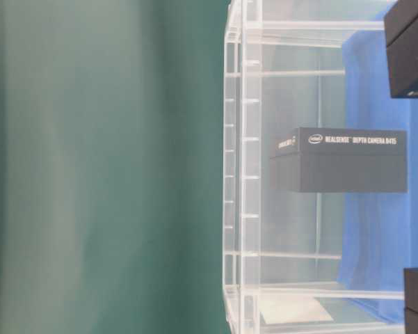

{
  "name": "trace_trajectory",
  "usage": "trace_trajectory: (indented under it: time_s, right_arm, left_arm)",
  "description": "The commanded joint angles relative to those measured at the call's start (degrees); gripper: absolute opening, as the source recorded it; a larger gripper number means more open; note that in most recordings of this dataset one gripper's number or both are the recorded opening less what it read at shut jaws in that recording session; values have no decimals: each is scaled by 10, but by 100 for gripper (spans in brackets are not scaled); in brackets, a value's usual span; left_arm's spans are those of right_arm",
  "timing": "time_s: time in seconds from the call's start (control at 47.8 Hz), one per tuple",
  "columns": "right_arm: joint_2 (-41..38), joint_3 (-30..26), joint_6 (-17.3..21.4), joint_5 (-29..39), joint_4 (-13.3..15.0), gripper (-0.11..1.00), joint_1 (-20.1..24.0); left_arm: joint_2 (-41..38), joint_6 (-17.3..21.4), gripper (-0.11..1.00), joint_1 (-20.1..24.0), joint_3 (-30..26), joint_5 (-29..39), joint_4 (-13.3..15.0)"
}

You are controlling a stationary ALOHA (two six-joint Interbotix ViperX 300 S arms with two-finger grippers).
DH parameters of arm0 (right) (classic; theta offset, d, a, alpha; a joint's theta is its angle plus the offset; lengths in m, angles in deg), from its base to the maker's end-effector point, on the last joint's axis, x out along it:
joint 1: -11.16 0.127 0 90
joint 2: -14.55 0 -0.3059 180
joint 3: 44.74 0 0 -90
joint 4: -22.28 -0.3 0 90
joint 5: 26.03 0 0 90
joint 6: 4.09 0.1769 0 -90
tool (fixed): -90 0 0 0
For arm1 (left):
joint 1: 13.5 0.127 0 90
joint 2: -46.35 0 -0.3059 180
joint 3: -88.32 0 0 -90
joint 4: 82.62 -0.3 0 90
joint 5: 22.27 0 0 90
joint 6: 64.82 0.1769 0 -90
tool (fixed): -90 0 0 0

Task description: Take the box out of the case with both arms.

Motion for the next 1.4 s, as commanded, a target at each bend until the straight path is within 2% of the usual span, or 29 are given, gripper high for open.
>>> trace_trajectory:
  time_s: [0.0,0.146,0.314,0.481,0.69,0.962,1.171,1.255,1.38]
  right_arm:
    - [6,-4,-3,-2,1,89,-1]
    - [8,-3,-5,-1,3,89,-10]
    - [18,4,-34,-2,7,89,-41]
    - [33,15,-92,-2,7,89,-92]
    - [48,23,-176,-10,7,89,-178]
    - [54,25,-279,-62,12,89,-301]
    - [50,29,-336,-101,13,89,-396]
    - [47,28,-354,-112,11,89,-422]
    - [43,28,-368,-120,11,89,-447]
  left_arm:
    - [8,1,89,5,-6,-1,-2]
    - [11,6,89,19,-4,1,-2]
    - [18,33,89,47,1,2,-2]
    - [25,88,89,101,6,2,-2]
    - [34,159,89,185,10,1,-2]
    - [43,269,89,288,13,0,-3]
    - [64,350,89,377,31,0,-2]
    - [74,388,89,422,39,-2,-2]
    - [78,428,89,467,40,-4,-2]
